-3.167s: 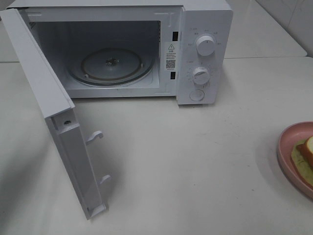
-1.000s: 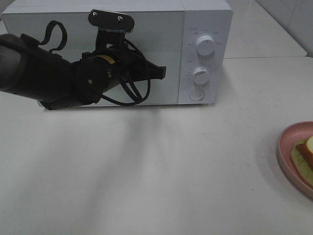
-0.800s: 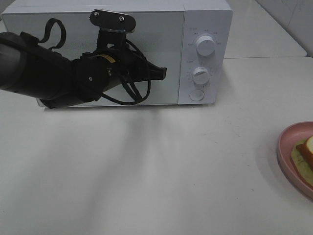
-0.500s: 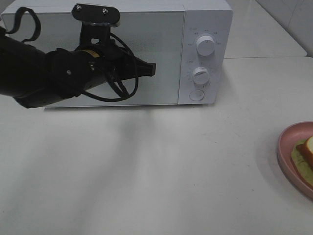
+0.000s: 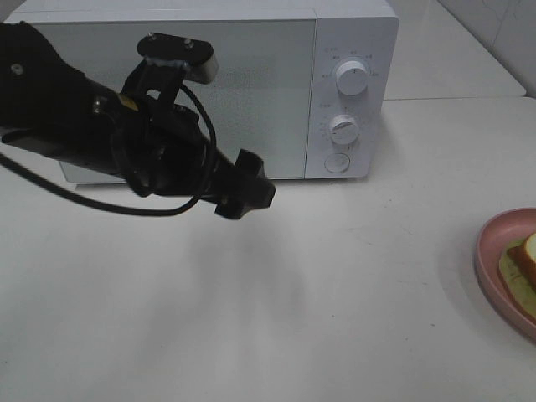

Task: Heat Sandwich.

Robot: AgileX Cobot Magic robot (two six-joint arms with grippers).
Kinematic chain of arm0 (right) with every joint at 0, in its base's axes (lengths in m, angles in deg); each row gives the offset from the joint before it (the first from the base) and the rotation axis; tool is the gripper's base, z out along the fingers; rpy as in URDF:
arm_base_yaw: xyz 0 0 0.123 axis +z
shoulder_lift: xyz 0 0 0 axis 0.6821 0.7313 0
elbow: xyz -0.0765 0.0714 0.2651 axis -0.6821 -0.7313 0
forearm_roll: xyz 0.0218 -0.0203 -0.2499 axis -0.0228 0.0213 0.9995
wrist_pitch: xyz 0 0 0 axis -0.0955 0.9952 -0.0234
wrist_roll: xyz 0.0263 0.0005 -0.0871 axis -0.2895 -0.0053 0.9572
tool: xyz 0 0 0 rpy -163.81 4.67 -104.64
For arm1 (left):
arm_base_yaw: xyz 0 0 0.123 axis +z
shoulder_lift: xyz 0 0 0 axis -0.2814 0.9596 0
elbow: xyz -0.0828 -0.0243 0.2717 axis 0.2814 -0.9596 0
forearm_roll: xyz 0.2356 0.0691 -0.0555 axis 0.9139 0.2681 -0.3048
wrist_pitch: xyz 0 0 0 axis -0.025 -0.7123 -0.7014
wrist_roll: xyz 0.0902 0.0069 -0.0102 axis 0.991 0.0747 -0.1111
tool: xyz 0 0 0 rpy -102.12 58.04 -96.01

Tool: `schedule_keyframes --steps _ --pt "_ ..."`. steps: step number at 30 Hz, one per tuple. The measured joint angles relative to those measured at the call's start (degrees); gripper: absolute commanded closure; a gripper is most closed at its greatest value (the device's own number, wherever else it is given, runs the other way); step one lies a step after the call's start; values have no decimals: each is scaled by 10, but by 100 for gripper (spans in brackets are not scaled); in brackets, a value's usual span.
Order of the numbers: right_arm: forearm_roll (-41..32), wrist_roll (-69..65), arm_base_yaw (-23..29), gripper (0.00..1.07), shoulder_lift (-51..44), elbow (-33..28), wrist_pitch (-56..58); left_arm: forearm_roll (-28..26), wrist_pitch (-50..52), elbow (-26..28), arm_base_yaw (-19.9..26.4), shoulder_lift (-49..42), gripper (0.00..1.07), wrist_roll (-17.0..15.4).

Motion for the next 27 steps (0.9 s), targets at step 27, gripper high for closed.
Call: schedule_keyframes --steps 27 --pt "0 0 0 31 0 0 0 149 -494 0 323 -216 9 -179"
